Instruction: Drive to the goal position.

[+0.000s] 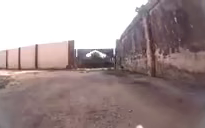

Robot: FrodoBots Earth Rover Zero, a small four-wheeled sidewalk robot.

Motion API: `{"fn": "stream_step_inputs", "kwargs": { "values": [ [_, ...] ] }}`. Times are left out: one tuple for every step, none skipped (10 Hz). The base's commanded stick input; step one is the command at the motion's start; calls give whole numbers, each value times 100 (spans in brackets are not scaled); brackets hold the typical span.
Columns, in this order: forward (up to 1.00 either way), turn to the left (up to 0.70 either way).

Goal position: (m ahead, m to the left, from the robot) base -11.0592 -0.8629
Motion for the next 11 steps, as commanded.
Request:
{"fn": "stream_step_inputs", "kwargs": {
  "values": [
    [70, 0],
    [70, 1],
    [70, 7],
    [70, 4],
    [70, 0],
    [70, 0],
    [70, 0],
    [70, 0],
    [70, 0],
    [70, 0],
    [70, 0]
  ]
}}
